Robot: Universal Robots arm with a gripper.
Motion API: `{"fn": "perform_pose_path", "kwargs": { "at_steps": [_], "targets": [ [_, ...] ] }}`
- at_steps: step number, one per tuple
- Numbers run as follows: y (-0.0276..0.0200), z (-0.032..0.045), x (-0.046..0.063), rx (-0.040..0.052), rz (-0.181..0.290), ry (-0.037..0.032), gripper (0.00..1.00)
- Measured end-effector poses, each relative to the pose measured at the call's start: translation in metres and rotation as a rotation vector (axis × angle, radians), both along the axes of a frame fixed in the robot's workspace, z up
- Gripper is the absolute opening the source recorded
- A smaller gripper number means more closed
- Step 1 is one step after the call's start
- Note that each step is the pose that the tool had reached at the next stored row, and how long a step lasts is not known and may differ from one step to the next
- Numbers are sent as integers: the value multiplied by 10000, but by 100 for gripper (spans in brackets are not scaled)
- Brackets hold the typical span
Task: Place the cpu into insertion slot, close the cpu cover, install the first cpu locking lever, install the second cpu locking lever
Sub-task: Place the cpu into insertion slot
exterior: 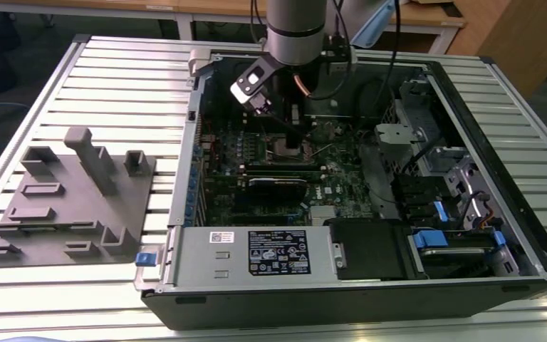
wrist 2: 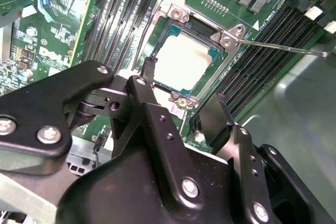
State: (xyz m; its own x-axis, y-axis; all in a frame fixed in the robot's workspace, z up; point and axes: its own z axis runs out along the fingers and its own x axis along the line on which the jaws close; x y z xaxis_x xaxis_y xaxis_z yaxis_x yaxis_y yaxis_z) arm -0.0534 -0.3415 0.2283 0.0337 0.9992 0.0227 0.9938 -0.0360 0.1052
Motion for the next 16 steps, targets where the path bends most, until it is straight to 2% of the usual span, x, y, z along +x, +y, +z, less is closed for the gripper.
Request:
{"fn": "perform_pose_path", "kwargs": {
  "at_steps": [5,16],
  "targets": [
    [0,58,0,3,0,-2,61],
    [0,82,0,3,0,-2,61]
  ]
}}
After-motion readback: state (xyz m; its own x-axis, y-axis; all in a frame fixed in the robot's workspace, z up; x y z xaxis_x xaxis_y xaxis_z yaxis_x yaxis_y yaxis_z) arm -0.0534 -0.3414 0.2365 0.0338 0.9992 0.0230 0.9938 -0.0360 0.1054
